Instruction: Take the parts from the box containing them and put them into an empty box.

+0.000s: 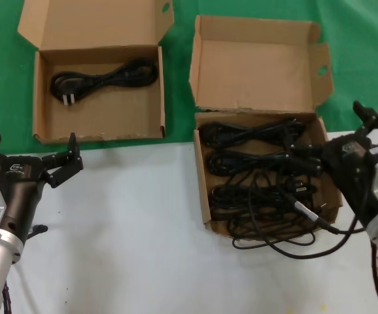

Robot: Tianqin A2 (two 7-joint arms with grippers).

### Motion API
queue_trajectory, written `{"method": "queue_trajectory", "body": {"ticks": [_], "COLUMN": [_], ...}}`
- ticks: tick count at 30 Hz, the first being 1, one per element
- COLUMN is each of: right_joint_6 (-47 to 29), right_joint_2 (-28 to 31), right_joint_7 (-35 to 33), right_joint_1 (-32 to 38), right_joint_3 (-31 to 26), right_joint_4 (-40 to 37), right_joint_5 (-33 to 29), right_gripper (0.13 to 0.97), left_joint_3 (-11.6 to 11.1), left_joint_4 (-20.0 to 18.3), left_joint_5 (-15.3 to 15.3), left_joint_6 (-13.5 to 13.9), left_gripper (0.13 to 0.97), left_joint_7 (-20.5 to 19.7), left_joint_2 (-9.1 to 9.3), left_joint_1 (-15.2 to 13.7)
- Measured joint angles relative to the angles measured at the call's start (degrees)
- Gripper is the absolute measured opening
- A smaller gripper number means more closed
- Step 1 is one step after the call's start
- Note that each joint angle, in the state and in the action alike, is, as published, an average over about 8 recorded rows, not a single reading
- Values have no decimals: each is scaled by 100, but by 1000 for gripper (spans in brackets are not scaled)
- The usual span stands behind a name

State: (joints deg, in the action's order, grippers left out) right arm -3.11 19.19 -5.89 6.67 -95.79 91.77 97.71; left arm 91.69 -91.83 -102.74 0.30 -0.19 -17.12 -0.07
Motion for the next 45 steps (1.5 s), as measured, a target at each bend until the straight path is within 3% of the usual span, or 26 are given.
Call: {"method": "queue_trajectory", "body": {"ticks": [15,45], "right_joint_6": [251,263], "right_joint_2": [-162,-169], "right_joint_7": [477,498], "right_joint_1": [-538,-563], "right_joint_3": [332,348], "right_joint_4": [-8,-8], "right_joint_5": [438,458], "right_gripper": [966,966], "left_joint_3": [-1,-1], "left_joint_4": [13,13], "left_joint_5": [-31,-33], "left_joint_6": [-24,-25], "left_gripper": [966,966], "left_joint_7": [15,16], "left_joint_2": [-5,-6], "left_joint_1": [6,6]}}
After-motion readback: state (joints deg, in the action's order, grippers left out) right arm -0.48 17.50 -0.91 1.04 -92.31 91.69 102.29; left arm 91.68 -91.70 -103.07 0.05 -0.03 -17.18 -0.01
